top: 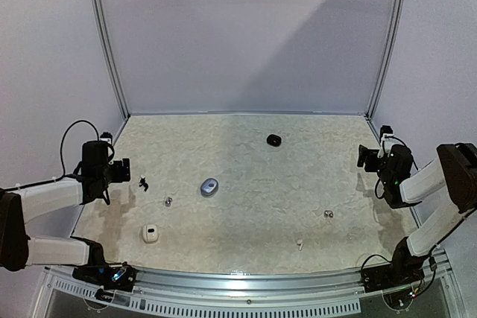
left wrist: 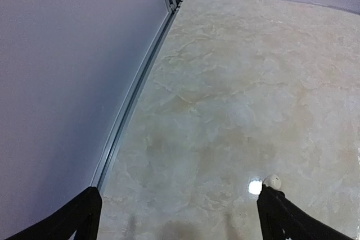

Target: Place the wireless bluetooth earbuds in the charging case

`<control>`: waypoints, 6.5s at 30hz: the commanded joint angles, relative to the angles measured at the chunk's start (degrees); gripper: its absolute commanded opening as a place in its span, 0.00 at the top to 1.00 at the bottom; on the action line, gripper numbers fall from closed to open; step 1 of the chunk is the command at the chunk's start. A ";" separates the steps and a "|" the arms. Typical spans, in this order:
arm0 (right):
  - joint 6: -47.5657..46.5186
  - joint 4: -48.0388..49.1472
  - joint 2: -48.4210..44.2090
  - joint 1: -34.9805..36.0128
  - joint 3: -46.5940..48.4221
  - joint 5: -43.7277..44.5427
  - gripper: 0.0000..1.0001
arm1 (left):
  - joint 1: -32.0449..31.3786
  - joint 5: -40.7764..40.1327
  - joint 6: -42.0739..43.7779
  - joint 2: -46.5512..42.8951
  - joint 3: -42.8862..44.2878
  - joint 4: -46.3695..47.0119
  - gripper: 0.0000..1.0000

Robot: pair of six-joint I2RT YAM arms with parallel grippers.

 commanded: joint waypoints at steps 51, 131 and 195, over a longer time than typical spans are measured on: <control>25.03 -75.90 -2.61 37.24 40.28 14.52 0.01 | -33.19 26.14 9.72 57.79 65.02 -57.46 0.31; 13.57 -64.53 7.48 47.17 75.12 -35.58 1.00 | -30.53 54.91 16.38 -0.66 40.63 -32.07 0.01; 1.83 -55.07 4.01 49.89 73.94 -45.36 1.00 | -36.56 66.31 -12.75 5.19 36.50 19.78 0.60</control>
